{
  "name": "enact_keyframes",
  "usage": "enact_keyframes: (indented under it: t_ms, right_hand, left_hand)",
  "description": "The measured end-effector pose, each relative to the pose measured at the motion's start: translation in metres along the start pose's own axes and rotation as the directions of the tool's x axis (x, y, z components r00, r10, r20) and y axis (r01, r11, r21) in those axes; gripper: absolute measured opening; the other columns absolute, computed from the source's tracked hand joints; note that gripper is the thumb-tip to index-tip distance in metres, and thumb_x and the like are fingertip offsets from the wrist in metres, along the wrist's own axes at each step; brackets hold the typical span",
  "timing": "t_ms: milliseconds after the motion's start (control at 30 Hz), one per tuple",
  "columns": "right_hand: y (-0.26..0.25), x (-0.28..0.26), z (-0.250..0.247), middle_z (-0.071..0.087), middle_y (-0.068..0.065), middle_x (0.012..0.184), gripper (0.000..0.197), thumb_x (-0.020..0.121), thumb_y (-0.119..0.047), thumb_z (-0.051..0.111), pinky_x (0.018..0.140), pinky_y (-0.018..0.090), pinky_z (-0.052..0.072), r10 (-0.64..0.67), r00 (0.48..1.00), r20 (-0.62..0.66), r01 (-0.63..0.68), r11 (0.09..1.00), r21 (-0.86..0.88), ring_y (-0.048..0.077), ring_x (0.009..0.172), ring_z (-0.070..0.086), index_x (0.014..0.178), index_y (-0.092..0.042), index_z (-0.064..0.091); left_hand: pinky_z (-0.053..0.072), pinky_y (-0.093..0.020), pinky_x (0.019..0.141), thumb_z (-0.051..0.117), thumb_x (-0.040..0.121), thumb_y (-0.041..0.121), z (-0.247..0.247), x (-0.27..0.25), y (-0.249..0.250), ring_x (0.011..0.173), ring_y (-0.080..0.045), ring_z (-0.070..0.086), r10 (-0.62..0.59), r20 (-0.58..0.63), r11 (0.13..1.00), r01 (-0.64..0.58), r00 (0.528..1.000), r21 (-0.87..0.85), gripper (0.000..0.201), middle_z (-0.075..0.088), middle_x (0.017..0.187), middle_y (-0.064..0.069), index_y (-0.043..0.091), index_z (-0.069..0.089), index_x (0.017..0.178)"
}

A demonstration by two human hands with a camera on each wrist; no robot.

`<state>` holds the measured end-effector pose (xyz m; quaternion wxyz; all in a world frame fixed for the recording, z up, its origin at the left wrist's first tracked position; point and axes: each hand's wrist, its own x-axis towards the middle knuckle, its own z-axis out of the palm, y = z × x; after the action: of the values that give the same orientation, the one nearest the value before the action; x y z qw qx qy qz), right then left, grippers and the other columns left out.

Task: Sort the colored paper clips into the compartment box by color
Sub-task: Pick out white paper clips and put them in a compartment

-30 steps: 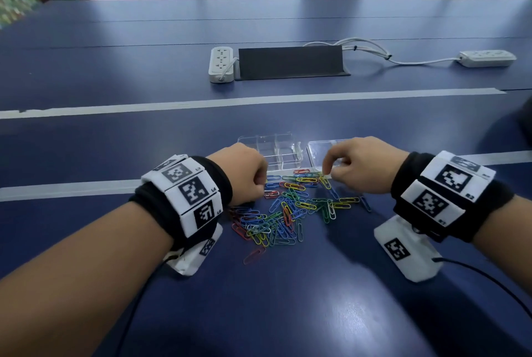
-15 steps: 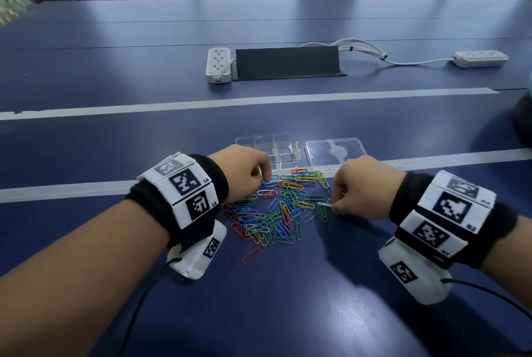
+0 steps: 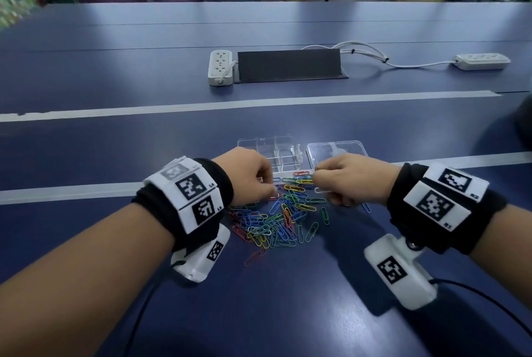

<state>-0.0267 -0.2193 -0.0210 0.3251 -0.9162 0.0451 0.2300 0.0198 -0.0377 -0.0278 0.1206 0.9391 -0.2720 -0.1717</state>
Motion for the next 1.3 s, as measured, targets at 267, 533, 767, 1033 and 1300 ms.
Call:
enact_keyframes:
  t_ms: [267,533,767,1033,1300]
  right_hand:
    - [-0.002,0.005,-0.001,0.057,0.0,0.051,0.018,0.078,-0.005,0.062,0.037,0.012,0.038,-0.04,0.998,0.038,0.037,0.994,0.099,0.006,0.035,0.047,0.065,-0.014,0.054]
    - [-0.005,0.013,0.004,0.06,-0.003,0.056,0.02,0.083,-0.006,0.059,0.05,0.013,0.05,-0.091,0.994,0.059,0.089,0.996,0.027,0.003,0.038,0.054,0.098,-0.013,0.07]
    - [-0.011,0.016,0.007,0.062,0.0,0.062,0.016,0.084,-0.011,0.059,0.055,0.017,0.049,-0.105,0.993,0.052,0.107,0.994,-0.032,0.012,0.051,0.06,0.089,-0.021,0.069]
    - [-0.026,0.013,0.017,0.058,-0.016,0.04,0.02,0.082,-0.016,0.055,0.057,0.016,0.046,-0.193,0.981,0.03,0.194,0.943,-0.269,-0.002,0.042,0.053,0.087,-0.028,0.07]
    - [-0.047,0.016,0.026,0.069,0.0,0.082,0.031,0.086,-0.013,0.045,0.072,0.024,0.05,-0.283,0.959,0.002,0.26,0.876,-0.407,0.022,0.081,0.059,0.099,-0.017,0.073]
  left_hand:
    - [0.047,-0.028,0.076,0.065,0.085,0.025,0.004,0.009,0.001,0.081,-0.016,0.052,-0.004,0.05,0.979,-0.006,0.999,0.203,0.014,0.069,0.098,-0.004,0.014,0.073,0.089]
    - [0.047,-0.032,0.092,0.059,0.089,0.024,0.005,0.009,0.0,0.114,-0.023,0.054,0.034,0.096,0.951,-0.062,0.995,0.303,0.023,0.062,0.119,-0.004,0.016,0.068,0.109]
    - [0.052,-0.041,0.089,0.051,0.091,0.023,0.005,0.006,-0.005,0.104,-0.027,0.06,0.082,0.137,0.913,-0.129,0.987,0.387,0.022,0.062,0.111,-0.007,0.013,0.069,0.099]
    - [0.052,-0.036,0.084,0.049,0.087,0.02,0.007,0.002,-0.013,0.096,-0.025,0.06,0.101,0.099,0.935,-0.129,0.99,0.33,0.023,0.062,0.101,-0.007,0.007,0.067,0.09]
    - [0.049,-0.033,0.088,0.06,0.086,0.03,0.002,-0.001,-0.014,0.102,-0.021,0.058,0.118,0.071,0.956,-0.133,0.99,0.262,0.021,0.059,0.106,-0.002,0.015,0.07,0.097]
